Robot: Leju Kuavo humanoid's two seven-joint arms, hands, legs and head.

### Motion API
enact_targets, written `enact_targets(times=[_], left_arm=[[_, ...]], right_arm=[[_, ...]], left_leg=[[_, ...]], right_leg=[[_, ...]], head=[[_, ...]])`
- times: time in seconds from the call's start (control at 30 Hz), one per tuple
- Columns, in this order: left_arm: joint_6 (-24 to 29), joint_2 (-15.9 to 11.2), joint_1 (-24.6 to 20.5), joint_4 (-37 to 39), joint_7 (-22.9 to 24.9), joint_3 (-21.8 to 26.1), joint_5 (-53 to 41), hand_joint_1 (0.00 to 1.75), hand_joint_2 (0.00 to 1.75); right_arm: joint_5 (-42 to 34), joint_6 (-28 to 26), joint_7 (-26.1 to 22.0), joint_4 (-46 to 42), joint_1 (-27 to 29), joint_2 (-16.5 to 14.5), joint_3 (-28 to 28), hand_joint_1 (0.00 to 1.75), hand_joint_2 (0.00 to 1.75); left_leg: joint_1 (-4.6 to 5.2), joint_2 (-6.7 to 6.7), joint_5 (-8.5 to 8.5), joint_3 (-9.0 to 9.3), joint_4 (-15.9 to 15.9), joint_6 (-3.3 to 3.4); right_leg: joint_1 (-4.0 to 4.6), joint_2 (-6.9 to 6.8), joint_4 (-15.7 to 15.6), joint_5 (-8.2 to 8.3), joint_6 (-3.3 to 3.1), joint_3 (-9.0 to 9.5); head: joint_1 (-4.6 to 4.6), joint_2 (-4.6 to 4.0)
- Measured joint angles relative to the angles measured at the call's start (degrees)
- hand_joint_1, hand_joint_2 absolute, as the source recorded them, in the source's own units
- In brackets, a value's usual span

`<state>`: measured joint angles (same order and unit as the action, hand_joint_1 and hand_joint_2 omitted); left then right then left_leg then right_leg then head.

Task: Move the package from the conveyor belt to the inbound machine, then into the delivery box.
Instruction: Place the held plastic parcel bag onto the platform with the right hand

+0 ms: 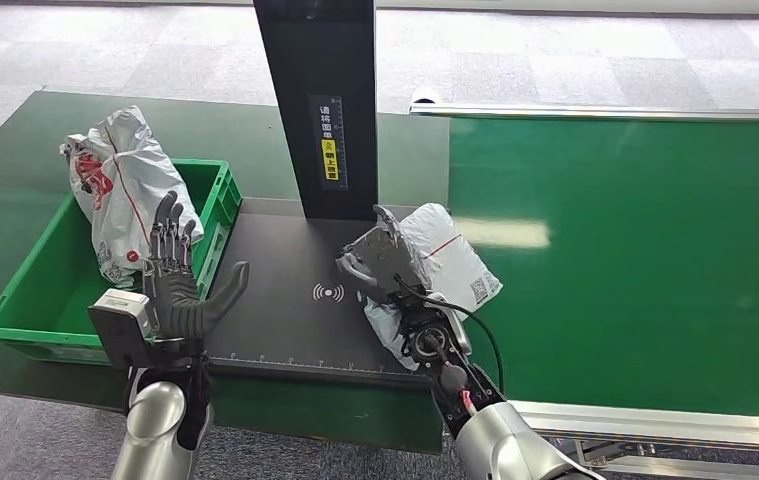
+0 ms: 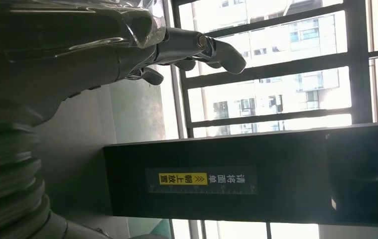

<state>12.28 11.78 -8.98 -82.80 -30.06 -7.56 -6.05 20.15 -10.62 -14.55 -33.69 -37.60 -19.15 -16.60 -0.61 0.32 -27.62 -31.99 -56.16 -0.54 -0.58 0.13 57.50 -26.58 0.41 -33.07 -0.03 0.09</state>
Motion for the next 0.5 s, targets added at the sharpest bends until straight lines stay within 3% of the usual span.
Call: enact_targets(times=[0.17, 0.5], left_arm=[[0.0, 0.0, -0.6, 1.1, 0.0, -0.3, 0.0, 0.00, 1.75], [-0.3, 0.2, -1.4, 2.5, 0.0, -0.7, 0.0, 0.00, 1.75]], right_arm=[[-3.6, 3.6, -2.1, 1.6, -1.2, -0.2, 4.1, 0.00, 0.00], [-7.3, 7.0, -3.9, 3.5, -2.4, -0.4, 6.8, 0.00, 0.00]], left_leg=[[0.00, 0.01, 0.00, 0.00, 0.0, 0.00], [0.00, 0.01, 0.00, 0.00, 0.0, 0.00]], right_leg=[[0.00, 0.00, 0.0, 0.00, 0.00, 0.00], [0.00, 0.00, 0.0, 0.00, 0.00, 0.00]], head=[[-0.01, 0.00], [0.00, 0.00]])
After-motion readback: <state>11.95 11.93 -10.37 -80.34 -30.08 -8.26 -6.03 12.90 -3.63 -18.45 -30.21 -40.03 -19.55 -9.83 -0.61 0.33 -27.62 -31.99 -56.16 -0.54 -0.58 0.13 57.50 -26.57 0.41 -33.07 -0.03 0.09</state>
